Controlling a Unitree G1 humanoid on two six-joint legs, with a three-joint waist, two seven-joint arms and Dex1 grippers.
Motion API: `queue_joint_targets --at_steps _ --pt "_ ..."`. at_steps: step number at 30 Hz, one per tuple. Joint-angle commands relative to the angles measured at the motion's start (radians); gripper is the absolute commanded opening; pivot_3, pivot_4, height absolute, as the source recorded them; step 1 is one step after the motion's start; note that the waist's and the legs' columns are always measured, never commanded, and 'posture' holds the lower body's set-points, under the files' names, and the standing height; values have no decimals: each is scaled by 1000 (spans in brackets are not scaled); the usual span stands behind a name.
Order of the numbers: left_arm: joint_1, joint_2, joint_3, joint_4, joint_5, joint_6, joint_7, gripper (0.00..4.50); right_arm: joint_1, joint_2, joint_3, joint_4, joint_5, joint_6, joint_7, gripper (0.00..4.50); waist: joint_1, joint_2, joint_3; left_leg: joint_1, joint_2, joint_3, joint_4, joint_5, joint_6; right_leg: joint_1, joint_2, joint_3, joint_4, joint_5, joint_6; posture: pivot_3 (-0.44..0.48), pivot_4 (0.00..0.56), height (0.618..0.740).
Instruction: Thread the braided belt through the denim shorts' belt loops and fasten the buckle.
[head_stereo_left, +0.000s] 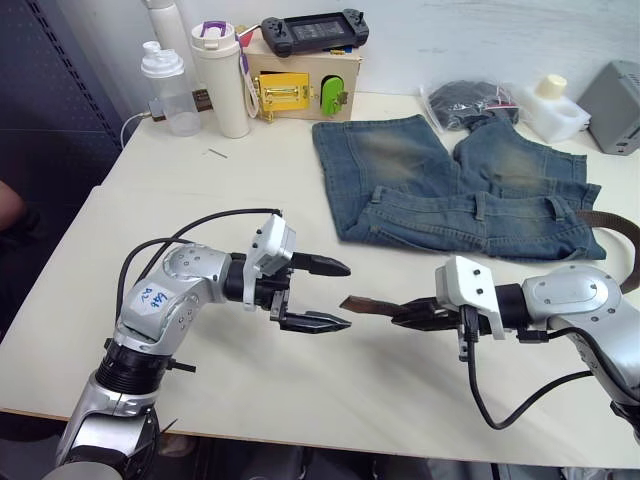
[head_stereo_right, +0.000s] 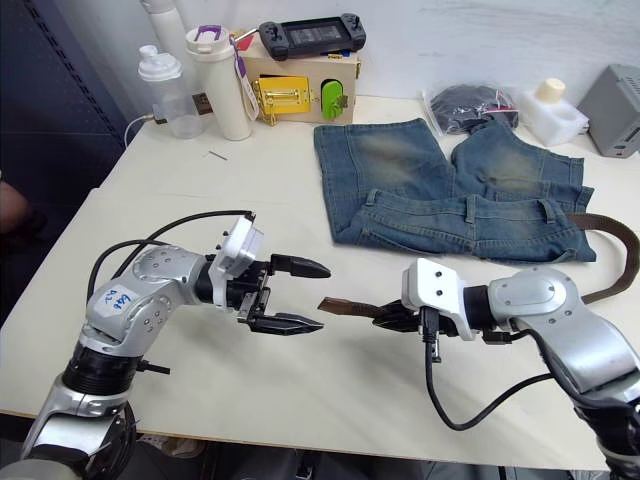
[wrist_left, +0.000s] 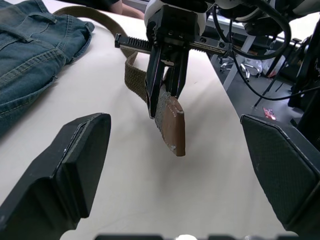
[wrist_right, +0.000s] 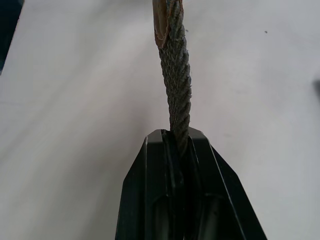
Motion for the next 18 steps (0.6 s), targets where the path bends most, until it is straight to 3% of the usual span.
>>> queue_joint_targets --at_steps 1,2,5,13,16,18 --pt "-9 1 -14 -6 22 -35 -11 4500 5 6 -17 -36 24 -3 5 23 0 0 0 0 0 0 0 0 0 0 0 0 0 0 0 0 150 646" --pt "-8 0 -14 -6 23 -36 -11 4500 5 6 -17 -37 23 -3 5 23 0 0 0 0 0 0 0 0 0 0 0 0 0 0 0 0 150 646" --pt "-8 -9 -16 -6 21 -36 -2 3716 5 6 -23 -44 28 3 2 0 0 0 0 0 0 0 0 0 0 0 0 0 0 0 0 0 150 646" --pt "-12 -31 -19 -6 24 -32 9 58 5 11 -26 -51 36 13 -15 0 -1 0 0 0 0 0 0 0 0 0 0 0 0 0 0 0 150 646" --pt "-14 -37 -20 0 33 -36 19 58 -5 23 -33 -51 48 32 -37 0 0 0 0 0 0 0 0 0 0 0 0 0 0 0 0 0 150 646" --pt "-16 -41 -19 3 37 -36 24 0 -9 31 -45 -52 57 45 -52 868 0 0 0 0 0 0 0 0 0 0 0 0 0 0 0 0 150 646"
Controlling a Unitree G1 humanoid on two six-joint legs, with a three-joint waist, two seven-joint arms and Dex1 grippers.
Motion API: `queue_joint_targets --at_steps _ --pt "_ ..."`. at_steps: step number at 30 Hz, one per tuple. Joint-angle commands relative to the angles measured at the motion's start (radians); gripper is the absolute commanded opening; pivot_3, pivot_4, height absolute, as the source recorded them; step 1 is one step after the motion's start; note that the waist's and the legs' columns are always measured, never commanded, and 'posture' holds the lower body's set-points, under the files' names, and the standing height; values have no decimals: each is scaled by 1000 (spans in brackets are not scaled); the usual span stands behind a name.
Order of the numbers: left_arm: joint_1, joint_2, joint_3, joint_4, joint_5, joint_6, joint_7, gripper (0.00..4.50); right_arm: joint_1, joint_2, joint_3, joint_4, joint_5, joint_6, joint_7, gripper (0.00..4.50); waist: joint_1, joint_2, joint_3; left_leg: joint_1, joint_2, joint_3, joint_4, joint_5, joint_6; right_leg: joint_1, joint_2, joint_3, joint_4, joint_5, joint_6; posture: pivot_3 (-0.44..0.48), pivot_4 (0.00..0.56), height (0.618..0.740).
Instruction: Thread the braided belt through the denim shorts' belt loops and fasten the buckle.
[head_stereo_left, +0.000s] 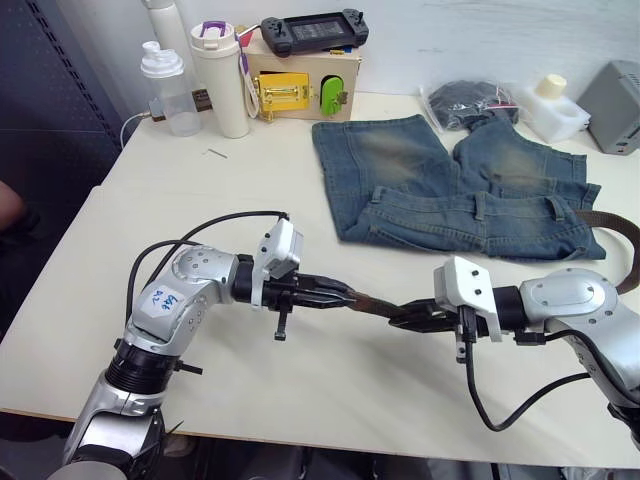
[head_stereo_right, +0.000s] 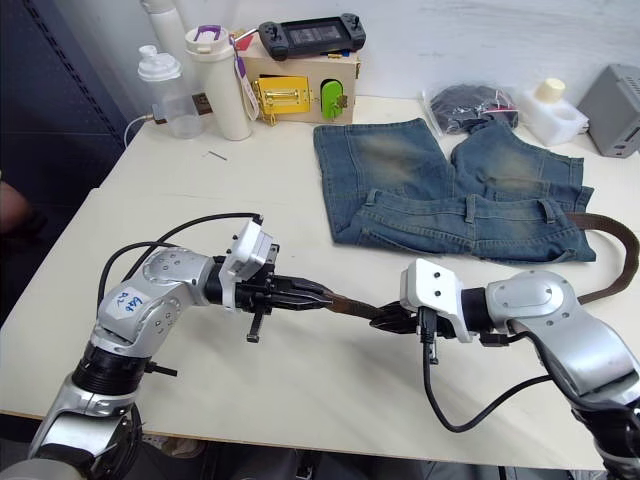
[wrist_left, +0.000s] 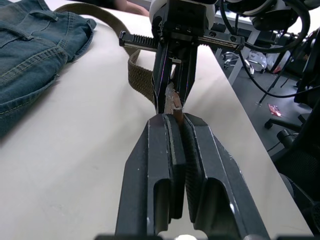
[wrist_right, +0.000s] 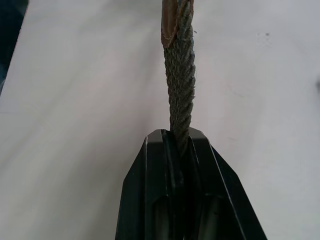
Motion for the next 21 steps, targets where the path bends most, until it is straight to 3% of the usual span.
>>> queue_joint_targets --at_steps 1,4,6,8,12,15,17,21 --pt "-16 -12 -2 -4 5 -14 9 0 -15 17 -46 -45 39 14 -25 1145 0 0 0 0 0 0 0 0 0 0 0 0 0 0 0 0 150 646" --pt "-23 -41 24 17 -10 1 44 0 -11 24 -91 -53 94 61 -51 2623 2 0 0 0 0 0 0 0 0 0 0 0 0 0 0 0 150 646" --pt "-23 -87 74 47 -57 60 113 0 -18 50 -193 -52 198 132 -109 3718 2 0 0 0 0 -1 0 0 0 0 0 0 0 0 0 0 150 646" --pt "13 -110 113 33 -120 141 152 0 -29 87 -336 -33 355 215 -188 4439 1 0 0 0 0 -1 0 0 1 2 0 0 -1 0 0 0 150 646" --pt "81 -169 193 -36 -270 286 263 0 22 110 -569 0 693 349 -303 4439 2 0 0 1 0 -2 -2 0 1 1 0 0 0 0 0 0 150 646" --pt "107 -234 250 -68 -373 369 373 0 135 122 -681 4 1100 366 -373 4439 6 0 0 1 -1 -9 0 0 1 3 3 1 1 0 0 0 150 646" --pt "116 -289 284 -89 -440 404 459 0 250 167 -671 -26 1345 326 -452 4439 6 -1 0 1 -1 -11 2 0 1 6 2 1 1 0 0 0 150 646" --pt "102 -357 340 -111 -553 443 594 0 409 222 -531 -125 1358 314 -552 4439 1 0 -1 2 -2 -10 3 0 1 7 3 4 1 0 0 0 150 646"
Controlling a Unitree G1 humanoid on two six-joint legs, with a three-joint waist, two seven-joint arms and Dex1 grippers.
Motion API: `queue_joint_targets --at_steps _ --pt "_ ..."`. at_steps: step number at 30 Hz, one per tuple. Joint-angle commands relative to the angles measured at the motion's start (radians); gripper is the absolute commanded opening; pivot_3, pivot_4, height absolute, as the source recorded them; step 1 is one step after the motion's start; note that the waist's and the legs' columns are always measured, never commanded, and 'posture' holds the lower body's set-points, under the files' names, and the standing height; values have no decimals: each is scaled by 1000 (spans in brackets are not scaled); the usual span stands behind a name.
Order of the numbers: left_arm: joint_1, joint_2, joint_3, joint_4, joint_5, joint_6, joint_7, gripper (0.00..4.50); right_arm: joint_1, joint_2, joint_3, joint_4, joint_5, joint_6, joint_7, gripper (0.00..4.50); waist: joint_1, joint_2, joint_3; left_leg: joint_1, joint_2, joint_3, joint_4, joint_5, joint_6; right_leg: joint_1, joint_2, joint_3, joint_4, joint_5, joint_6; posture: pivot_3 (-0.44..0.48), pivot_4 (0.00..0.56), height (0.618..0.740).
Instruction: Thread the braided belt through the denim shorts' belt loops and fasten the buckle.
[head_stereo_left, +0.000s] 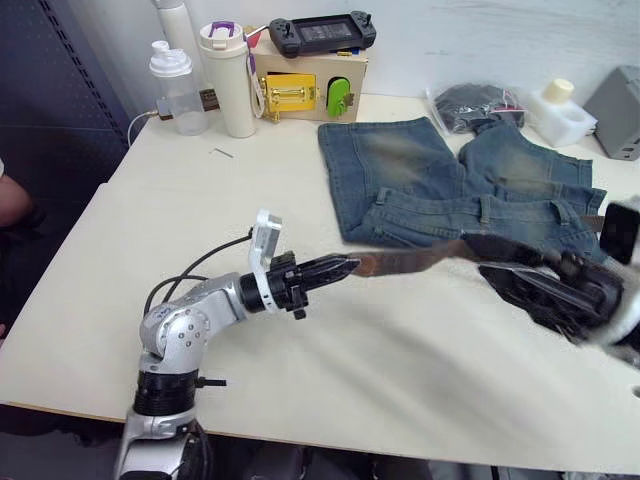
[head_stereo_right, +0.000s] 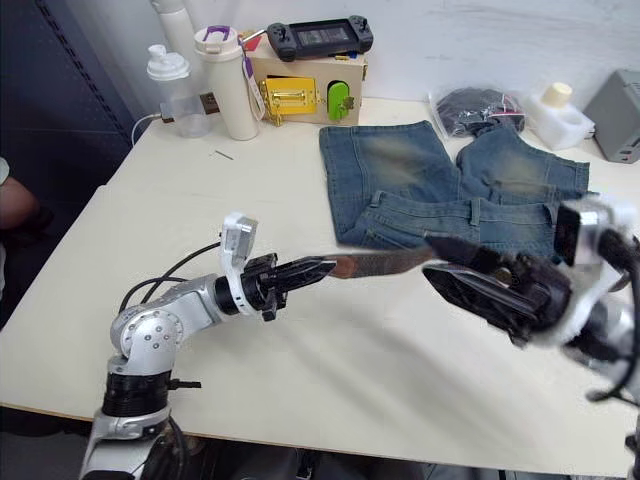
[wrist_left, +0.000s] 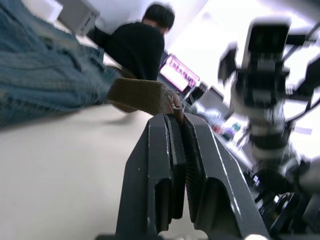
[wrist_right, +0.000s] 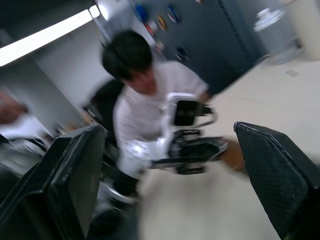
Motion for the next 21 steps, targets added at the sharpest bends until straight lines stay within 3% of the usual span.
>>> queue_joint_targets --at_steps 1,5,8,13,21 --pt "-18 -18 40 -62 -95 17 84 0 58 44 104 -66 58 -39 -101 4439 -3 0 0 0 0 0 0 0 0 0 0 0 0 0 0 0 150 646" --pt "-16 -3 32 -79 -123 22 115 0 51 189 293 -33 -22 -103 -257 4439 -4 -1 -2 2 0 1 0 0 0 0 0 1 1 0 0 0 150 646" --pt "-9 12 25 -91 -142 25 122 0 -4 305 348 2 -48 -182 -349 4439 -2 -1 -3 2 -3 0 0 0 0 -2 1 4 2 0 0 0 150 646" --pt "-8 32 11 -95 -145 13 121 0 -72 427 328 98 -74 -288 -456 4439 0 0 -3 2 -10 -2 0 1 3 -8 13 14 6 0 0 0 150 646" --pt "-16 38 6 -85 -148 6 126 0 -114 507 304 115 -58 -351 -490 4439 -4 0 -3 2 -13 -5 1 1 2 -18 12 18 27 0 -1 0 150 646"
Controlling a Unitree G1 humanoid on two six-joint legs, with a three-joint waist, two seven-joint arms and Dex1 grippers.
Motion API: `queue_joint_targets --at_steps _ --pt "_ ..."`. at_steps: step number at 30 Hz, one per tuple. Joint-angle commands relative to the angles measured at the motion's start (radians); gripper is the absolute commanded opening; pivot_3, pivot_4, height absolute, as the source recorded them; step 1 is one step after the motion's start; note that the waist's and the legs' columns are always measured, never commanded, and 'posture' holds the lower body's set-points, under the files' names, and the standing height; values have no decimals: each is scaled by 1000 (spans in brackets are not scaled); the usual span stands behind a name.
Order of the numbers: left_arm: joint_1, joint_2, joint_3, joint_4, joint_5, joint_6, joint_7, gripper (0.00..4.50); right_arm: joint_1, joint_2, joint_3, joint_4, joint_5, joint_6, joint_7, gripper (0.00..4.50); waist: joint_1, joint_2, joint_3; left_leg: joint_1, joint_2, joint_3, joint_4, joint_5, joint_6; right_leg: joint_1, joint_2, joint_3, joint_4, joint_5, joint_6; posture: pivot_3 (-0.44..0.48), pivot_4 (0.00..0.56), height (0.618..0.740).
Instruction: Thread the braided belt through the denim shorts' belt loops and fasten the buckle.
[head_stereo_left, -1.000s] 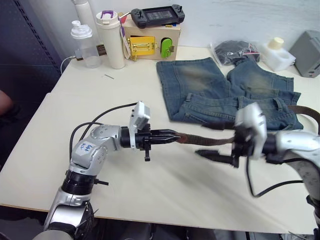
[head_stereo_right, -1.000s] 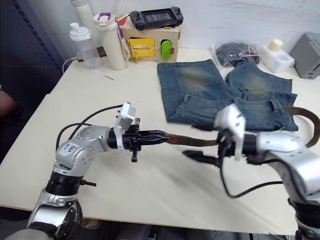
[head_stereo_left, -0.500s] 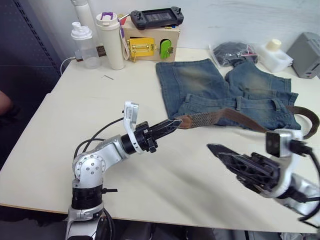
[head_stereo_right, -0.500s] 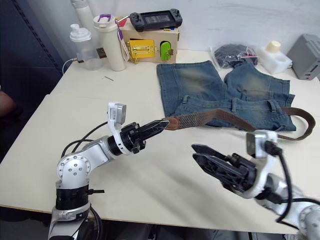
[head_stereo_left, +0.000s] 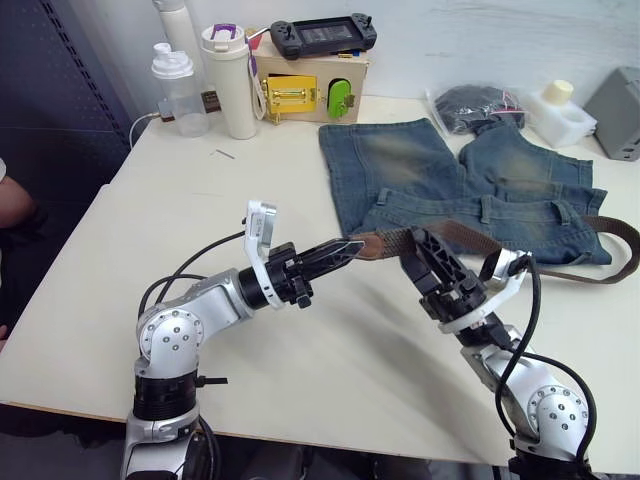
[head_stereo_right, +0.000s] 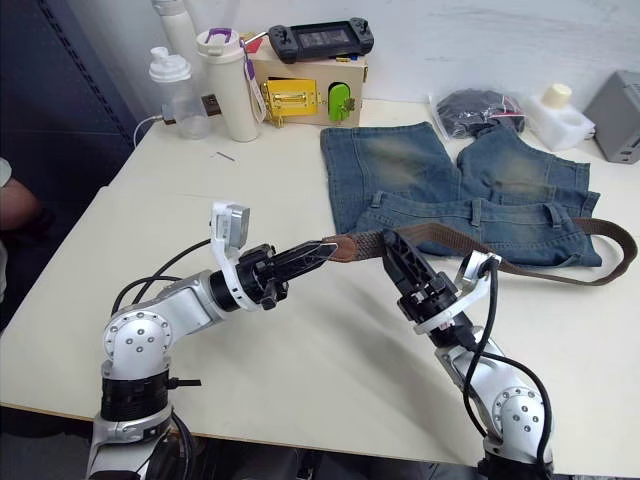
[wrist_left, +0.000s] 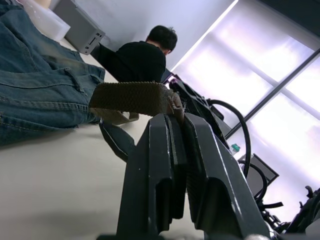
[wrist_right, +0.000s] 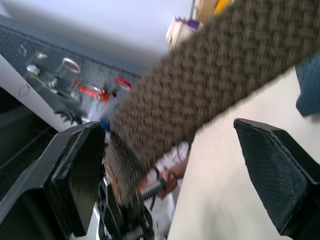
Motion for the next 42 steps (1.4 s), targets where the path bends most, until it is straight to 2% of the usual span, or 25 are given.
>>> queue_joint_targets --at_steps 1,4,11,16,20,22,24,26,28,30,33,38,42 --pt "-12 4 3 -20 -32 -18 -1 0 -2 6 -17 -34 18 -9 2 4439 0 0 0 0 0 0 0 0 0 -1 0 0 2 0 0 0 150 646" --pt "-15 7 1 -18 -30 -18 -3 0 4 5 1 -41 4 2 2 3605 0 1 0 0 0 -2 0 0 -1 -1 0 0 3 0 -1 0 150 646" --pt "-13 18 -12 -15 -12 -23 -7 0 -4 38 -7 -47 22 -30 -2 34 0 1 0 0 -1 -3 0 0 -1 -1 1 1 3 -1 -1 0 150 646" --pt "-5 41 -28 -18 1 -26 -20 0 -6 51 -16 -60 39 -34 13 34 0 1 -1 0 -1 -4 0 0 -1 -1 1 1 3 -1 -1 0 150 646" --pt "-5 86 -73 -14 59 -51 -67 1670 -8 52 -49 -60 47 -55 25 0 0 1 -1 0 -1 -4 0 -1 -1 -1 1 1 3 -1 -1 0 150 646" --pt "-24 114 -120 6 170 -120 -82 2507 -8 51 -92 -54 59 -81 24 0 1 1 -1 0 -1 -4 0 -1 -1 -1 1 1 3 -1 -1 0 150 646" --pt "-58 151 -169 63 291 -225 -145 3474 -5 50 -148 -47 77 -116 18 0 4 1 -1 0 -1 -4 0 -1 -1 -1 1 2 3 -1 -1 0 150 646" --pt "-137 209 -304 198 562 -490 -229 4424 19 23 -235 -41 106 -142 23 0 7 1 -1 0 -2 -4 1 -1 -1 -1 1 2 3 -1 -1 0 150 646" --pt "-215 227 -419 353 784 -749 -273 4424 42 7 -299 -45 141 -153 32 0 12 1 -1 -2 -2 -3 2 -1 -1 0 -1 4 3 -2 -3 0 150 646" --pt "-305 193 -488 538 937 -965 -263 4424 61 3 -349 -54 185 -166 37 0 14 2 -1 -3 -4 -1 2 -1 0 0 -1 7 3 -7 -12 0 150 646" --pt "-441 88 -541 830 1075 -1201 -228 4424 85 1 -406 -76 232 -180 48 0 20 1 -1 -3 -7 -1 2 0 1 0 0 15 2 -9 -16 0 150 646" --pt "-615 -66 -575 1266 1227 -1433 -142 4424 112 6 -423 -129 257 -191 50 0 8 1 -1 -4 -8 -1 1 0 3 0 0 22 3 -9 -16 0 150 646" --pt "-710 -127 -628 1493 1384 -1492 19 4424 125 15 -415 -162 250 -207 44 0 -4 1 0 -4 -7 0 -1 0 3 2 -1 24 3 -9 -15 0 150 646"
